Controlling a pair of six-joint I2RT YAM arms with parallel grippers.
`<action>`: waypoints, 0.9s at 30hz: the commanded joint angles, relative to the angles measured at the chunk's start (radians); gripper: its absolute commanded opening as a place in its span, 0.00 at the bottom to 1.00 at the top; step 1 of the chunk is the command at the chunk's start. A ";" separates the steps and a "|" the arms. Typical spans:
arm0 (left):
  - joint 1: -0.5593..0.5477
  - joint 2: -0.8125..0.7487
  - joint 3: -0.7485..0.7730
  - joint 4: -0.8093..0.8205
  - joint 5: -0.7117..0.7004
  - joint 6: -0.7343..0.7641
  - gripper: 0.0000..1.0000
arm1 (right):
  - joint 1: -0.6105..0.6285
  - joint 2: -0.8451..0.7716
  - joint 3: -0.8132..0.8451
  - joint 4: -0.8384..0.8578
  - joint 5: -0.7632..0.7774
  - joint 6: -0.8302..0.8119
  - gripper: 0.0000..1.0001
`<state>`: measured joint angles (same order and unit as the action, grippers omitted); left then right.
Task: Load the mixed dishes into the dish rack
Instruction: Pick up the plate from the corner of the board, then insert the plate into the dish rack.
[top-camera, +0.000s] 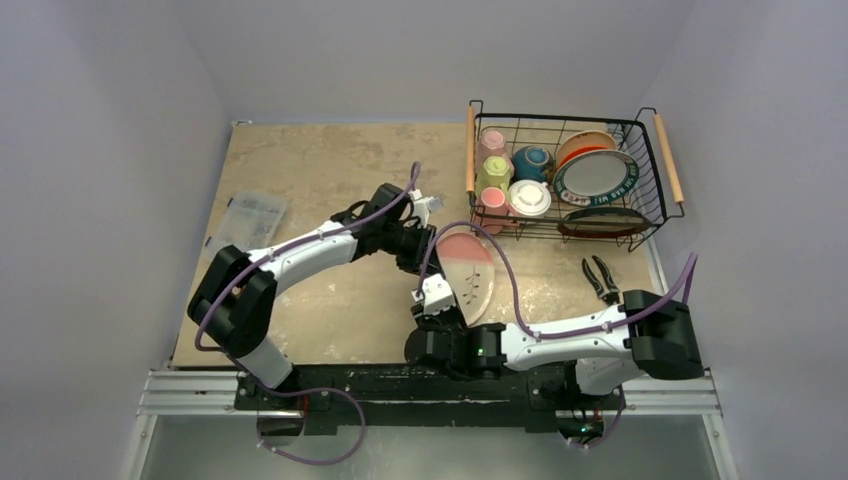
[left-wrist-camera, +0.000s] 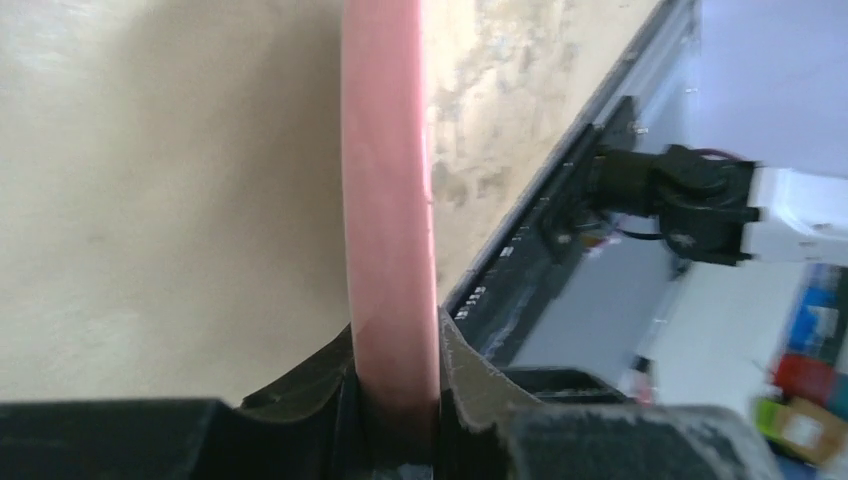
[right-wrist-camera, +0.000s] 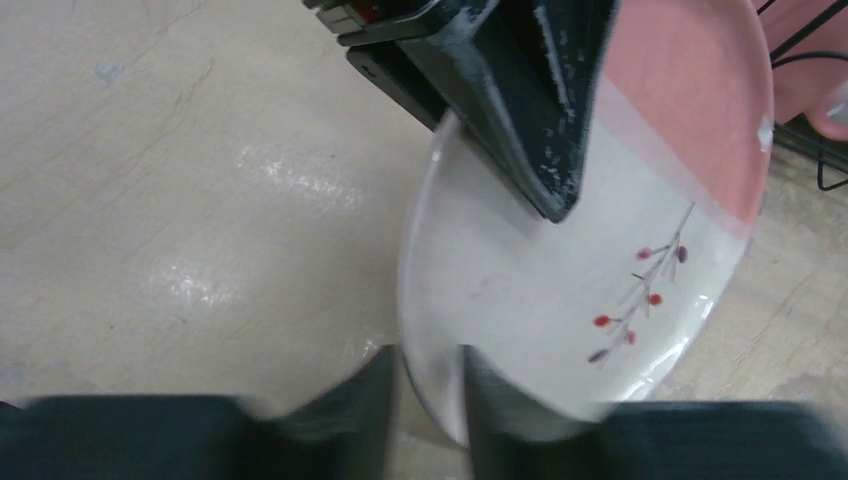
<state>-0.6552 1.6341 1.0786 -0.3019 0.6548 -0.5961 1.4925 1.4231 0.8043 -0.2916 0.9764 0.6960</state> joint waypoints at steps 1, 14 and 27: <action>0.017 -0.123 0.032 -0.034 -0.110 0.236 0.00 | -0.002 -0.035 0.057 -0.010 -0.017 0.094 0.55; 0.009 -0.513 -0.169 0.199 -0.224 0.580 0.00 | -0.162 -0.529 0.072 -0.170 -0.449 0.034 0.99; 0.004 -0.645 -0.236 0.192 -0.157 0.820 0.00 | -0.546 -0.423 0.338 -0.310 -0.806 -0.228 0.96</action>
<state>-0.6487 1.0016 0.8192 -0.2283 0.4541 0.1528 0.9695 0.8890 1.0836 -0.5438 0.2943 0.6048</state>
